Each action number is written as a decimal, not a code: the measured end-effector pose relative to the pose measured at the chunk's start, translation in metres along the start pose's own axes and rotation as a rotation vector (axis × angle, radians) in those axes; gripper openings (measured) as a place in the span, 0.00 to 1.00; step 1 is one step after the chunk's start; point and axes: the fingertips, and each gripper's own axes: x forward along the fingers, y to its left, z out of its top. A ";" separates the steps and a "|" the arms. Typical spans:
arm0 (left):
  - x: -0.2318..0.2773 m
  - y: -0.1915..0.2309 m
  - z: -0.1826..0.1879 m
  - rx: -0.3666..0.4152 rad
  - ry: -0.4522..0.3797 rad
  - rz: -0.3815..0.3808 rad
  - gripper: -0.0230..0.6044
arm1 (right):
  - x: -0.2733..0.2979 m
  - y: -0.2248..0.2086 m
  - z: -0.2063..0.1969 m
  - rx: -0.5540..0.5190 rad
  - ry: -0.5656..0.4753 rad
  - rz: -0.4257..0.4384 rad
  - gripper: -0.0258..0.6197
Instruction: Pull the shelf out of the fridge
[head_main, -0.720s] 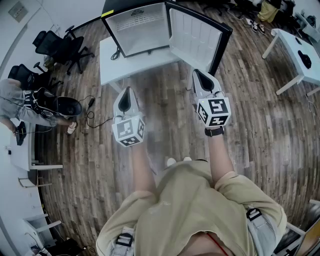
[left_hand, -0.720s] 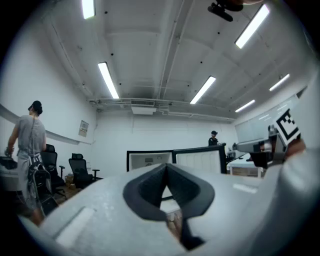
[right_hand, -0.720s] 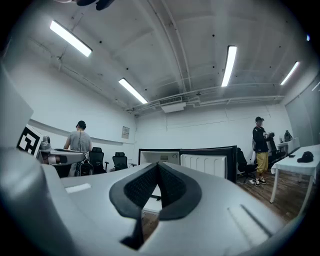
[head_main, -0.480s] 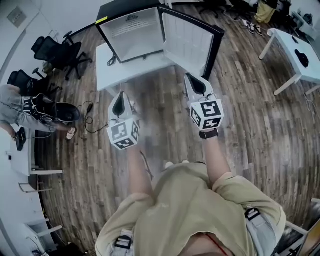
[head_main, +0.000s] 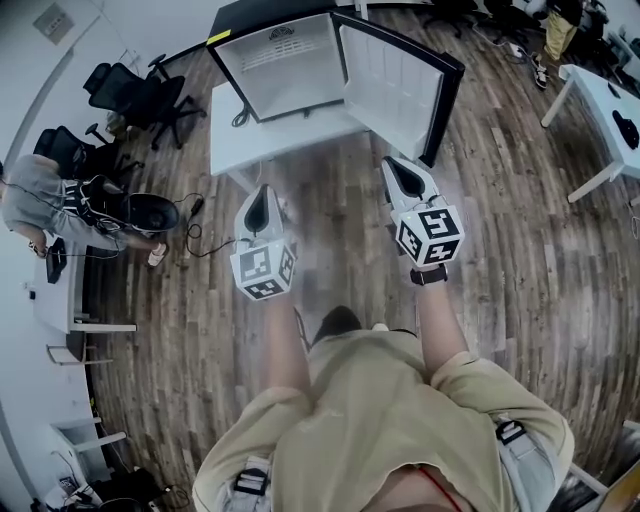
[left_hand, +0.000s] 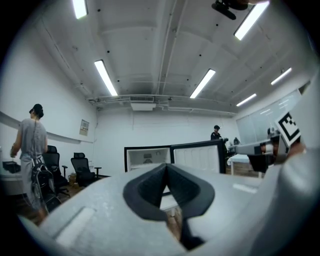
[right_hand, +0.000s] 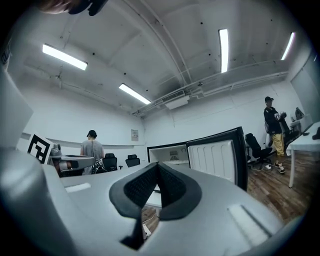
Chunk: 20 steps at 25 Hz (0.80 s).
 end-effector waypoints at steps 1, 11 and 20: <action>0.001 0.003 0.000 -0.003 0.000 0.001 0.04 | 0.003 0.000 -0.002 0.006 0.006 0.003 0.05; 0.073 0.056 -0.039 -0.067 0.022 -0.023 0.04 | 0.095 0.000 -0.035 0.026 0.057 0.015 0.05; 0.180 0.140 -0.020 -0.080 -0.022 -0.078 0.04 | 0.228 0.009 -0.022 0.044 0.040 0.009 0.05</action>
